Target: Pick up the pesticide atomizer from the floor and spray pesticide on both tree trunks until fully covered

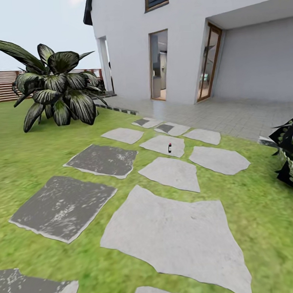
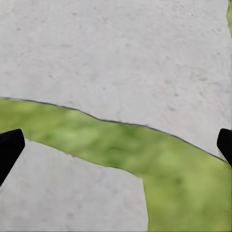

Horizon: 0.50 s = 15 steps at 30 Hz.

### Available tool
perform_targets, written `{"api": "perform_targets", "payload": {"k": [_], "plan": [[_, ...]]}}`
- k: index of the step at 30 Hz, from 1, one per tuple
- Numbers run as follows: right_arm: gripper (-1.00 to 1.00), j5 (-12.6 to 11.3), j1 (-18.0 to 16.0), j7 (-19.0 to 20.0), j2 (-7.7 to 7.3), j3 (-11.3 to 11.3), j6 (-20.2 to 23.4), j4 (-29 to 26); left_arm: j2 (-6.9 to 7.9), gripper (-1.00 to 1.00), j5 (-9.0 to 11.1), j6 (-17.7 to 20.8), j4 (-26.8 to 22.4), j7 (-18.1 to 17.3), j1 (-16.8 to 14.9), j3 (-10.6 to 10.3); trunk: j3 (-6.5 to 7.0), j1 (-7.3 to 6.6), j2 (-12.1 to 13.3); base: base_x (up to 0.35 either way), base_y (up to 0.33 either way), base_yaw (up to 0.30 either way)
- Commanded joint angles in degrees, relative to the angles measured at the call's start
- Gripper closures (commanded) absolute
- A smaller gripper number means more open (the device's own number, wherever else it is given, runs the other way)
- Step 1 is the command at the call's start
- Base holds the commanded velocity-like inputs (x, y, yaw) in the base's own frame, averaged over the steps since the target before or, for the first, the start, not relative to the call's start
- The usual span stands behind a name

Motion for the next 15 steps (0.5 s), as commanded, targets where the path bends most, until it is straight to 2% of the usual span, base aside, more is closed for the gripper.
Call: {"api": "perform_targets", "payload": {"k": [1,7,15], "plan": [[-1.00,0.0,0.0,0.0,0.00,0.0,-0.2,0.0,0.00,-1.00,0.4,-0.2,0.0,0.0,0.0,0.0,-0.05,0.02,0.0,0.339,0.000,0.000],[-1.00,0.0,0.0,0.0,0.00,0.0,-0.2,0.0,0.02,-1.00,0.4,-0.2,0.0,0.0,0.0,0.0,-0.05,0.02,0.0,0.339,0.000,-0.059],[-1.00,0.0,0.0,0.0,0.00,0.0,-0.2,0.0,-0.01,-1.00,0.4,-0.2,0.0,0.0,0.0,0.0,-0.05,0.02,0.0,0.339,0.000,-0.246]]}}
